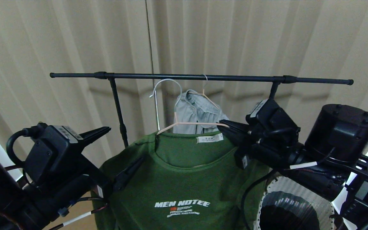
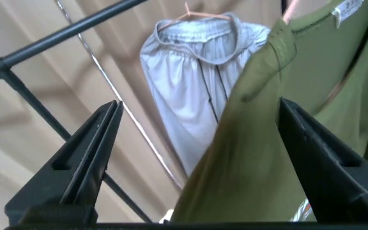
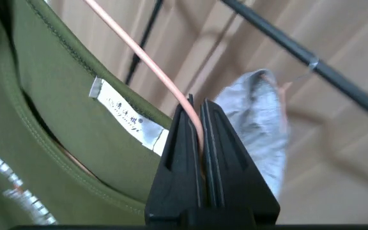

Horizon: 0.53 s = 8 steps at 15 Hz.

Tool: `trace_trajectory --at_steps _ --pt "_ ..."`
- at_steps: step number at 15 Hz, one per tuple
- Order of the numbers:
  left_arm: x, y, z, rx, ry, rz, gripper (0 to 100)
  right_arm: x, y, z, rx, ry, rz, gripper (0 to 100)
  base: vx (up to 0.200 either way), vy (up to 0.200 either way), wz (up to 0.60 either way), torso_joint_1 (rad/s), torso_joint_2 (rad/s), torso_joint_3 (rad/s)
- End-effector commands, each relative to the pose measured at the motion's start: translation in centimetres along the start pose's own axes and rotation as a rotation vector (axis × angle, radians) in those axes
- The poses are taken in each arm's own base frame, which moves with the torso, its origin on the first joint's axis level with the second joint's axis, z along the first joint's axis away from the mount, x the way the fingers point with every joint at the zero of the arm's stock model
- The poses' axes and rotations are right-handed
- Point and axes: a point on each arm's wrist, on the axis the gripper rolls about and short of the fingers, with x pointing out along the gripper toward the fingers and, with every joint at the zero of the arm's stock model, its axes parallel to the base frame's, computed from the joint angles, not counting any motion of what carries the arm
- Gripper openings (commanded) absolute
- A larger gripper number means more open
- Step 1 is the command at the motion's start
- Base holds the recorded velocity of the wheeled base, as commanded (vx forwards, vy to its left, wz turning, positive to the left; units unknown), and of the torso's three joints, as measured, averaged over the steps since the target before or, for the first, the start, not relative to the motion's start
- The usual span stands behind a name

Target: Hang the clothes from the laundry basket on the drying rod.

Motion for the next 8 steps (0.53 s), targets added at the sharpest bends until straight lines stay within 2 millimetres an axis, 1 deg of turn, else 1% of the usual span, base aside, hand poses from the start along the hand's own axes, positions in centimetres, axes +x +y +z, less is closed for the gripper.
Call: trace_trajectory --at_steps 1,5,6,8 --pt "-1.2 0.1 0.6 -0.001 -0.046 -0.023 100 -0.6 -1.3 0.1 -0.015 -0.017 -0.052 0 0.000 0.000 0.00 0.000 0.00 0.000" --pt "-2.2 0.4 1.0 -0.001 -0.076 -0.021 100 -1.3 -2.6 -0.8 -0.056 -0.030 -0.119 0 0.000 0.000 0.00 0.000 0.00 0.000" --pt "-2.7 0.7 0.1 0.002 -0.040 -0.002 100 -1.6 -3.1 -0.7 -0.057 -0.041 -0.141 0 0.000 0.000 0.00 0.000 0.00 0.000" --pt "-3.8 0.5 -1.3 0.006 0.018 -0.004 100 -2.2 -3.5 -0.2 -0.059 -0.058 -0.158 0 0.000 0.000 0.00 0.000 0.00 0.000"
